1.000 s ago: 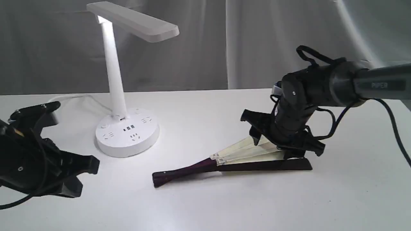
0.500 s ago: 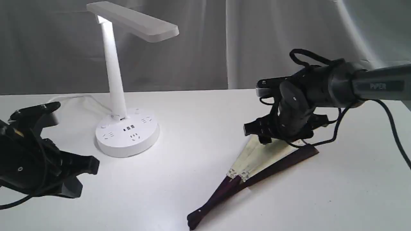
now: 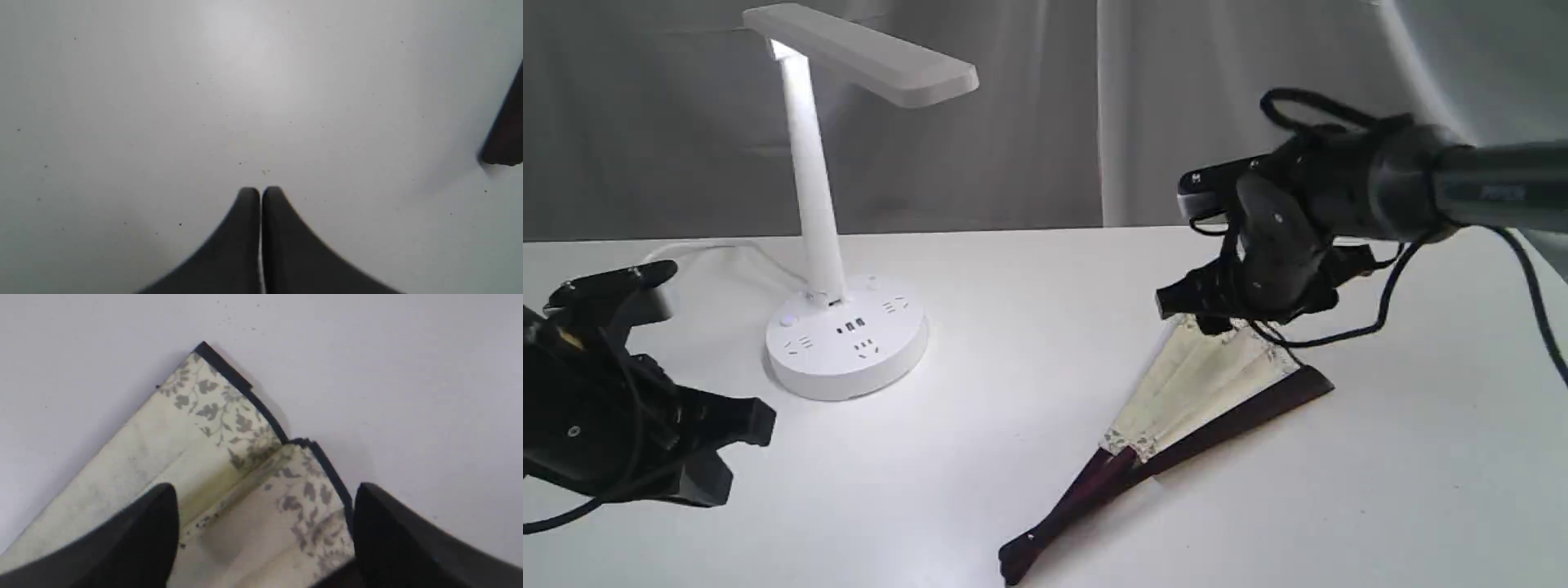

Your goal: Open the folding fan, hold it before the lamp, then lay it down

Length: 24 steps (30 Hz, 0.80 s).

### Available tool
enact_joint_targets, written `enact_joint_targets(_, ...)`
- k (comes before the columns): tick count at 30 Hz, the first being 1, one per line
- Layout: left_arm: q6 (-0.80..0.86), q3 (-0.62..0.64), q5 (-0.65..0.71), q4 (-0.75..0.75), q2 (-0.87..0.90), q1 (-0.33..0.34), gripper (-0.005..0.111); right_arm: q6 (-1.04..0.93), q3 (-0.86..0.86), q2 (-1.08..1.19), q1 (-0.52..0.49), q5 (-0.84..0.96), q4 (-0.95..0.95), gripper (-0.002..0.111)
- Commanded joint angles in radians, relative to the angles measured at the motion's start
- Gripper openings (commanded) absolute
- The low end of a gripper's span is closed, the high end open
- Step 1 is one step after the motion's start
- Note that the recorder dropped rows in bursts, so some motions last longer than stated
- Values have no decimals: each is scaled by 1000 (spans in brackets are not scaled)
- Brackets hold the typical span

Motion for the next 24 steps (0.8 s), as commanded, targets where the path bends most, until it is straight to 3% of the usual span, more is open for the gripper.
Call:
enact_joint_targets(1, 5, -4, 4, -7, -2, -4, 0, -25, -38, -64, -15, 153, 143, 61)
enact_joint_targets(9, 5, -4, 4, -7, -2, -4, 0, -250, -36, -106, -52, 324, 578, 61)
enact_joint_targets(14, 7, -4, 6, -7, -2, -4, 0, -269, 19, -133, -56, 324, 646, 61)
enact_joint_targets(18, 7, -4, 6, -7, -2, -4, 0, -267, 160, -190, -65, 222, 713, 61)
enact_joint_targets(24, 7, -4, 6, -7, -2, -4, 0, -482, 373, -262, -114, 55, 1056, 59)
